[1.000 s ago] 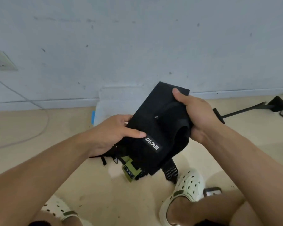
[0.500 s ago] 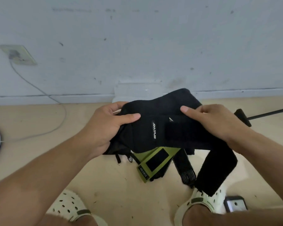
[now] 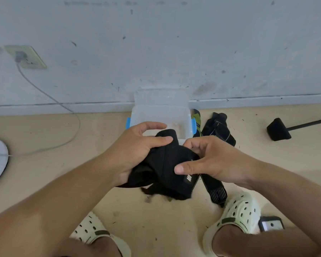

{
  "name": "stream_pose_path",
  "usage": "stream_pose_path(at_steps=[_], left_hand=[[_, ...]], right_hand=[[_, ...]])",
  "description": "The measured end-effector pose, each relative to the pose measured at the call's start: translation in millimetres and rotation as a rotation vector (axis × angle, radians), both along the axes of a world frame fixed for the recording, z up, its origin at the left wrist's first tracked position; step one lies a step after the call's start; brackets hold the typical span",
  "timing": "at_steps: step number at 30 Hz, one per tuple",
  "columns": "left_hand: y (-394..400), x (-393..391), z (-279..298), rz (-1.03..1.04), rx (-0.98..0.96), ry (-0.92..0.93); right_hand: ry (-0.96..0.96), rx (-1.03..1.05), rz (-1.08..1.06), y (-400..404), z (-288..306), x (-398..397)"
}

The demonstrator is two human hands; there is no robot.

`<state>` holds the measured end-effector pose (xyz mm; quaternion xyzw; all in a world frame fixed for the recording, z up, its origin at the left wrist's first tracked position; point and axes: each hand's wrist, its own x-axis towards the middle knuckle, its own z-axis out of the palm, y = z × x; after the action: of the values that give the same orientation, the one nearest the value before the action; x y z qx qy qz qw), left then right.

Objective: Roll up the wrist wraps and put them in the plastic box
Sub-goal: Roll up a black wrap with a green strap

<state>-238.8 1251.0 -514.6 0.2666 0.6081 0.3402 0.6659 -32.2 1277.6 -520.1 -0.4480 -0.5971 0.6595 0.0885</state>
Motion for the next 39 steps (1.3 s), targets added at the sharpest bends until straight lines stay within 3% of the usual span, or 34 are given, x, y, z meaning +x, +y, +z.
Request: stream_pose_path(at_steps=[4,7,14,16,21,23,29,39], left_hand=[[4,-6,-3,0.107,0.014,0.155],[8,-10,-5,0.233,0.000,0.037],[11,-17,-7,0.284,-0.009,-0.298],[12,-17,-7,0.236,0.020,-0.225],[11,-12,-10,0.073,0.133,0.277],[9,-10,-11,0.034,0.213,0.347],[7,-5,-14,0.037,0.274,0.274],[3,1,-19,0.098,0.244,0.198]], right_hand=[[-0.067,0.094,0.088,4,7,2],[-0.132,0.201,0.087,6,7,4],[-0.243,0.236,-0.118,12,6,10],[-0.259,0.261,-0.193,14,7,12],[-0.206,0.240,-0.282,16,13,15],[-0.163,0.218,-0.262,14,13,15],[-0.025,0.105,-0.235,5,15,10],[-0.044,0.125,-0.368,-4,14,1]])
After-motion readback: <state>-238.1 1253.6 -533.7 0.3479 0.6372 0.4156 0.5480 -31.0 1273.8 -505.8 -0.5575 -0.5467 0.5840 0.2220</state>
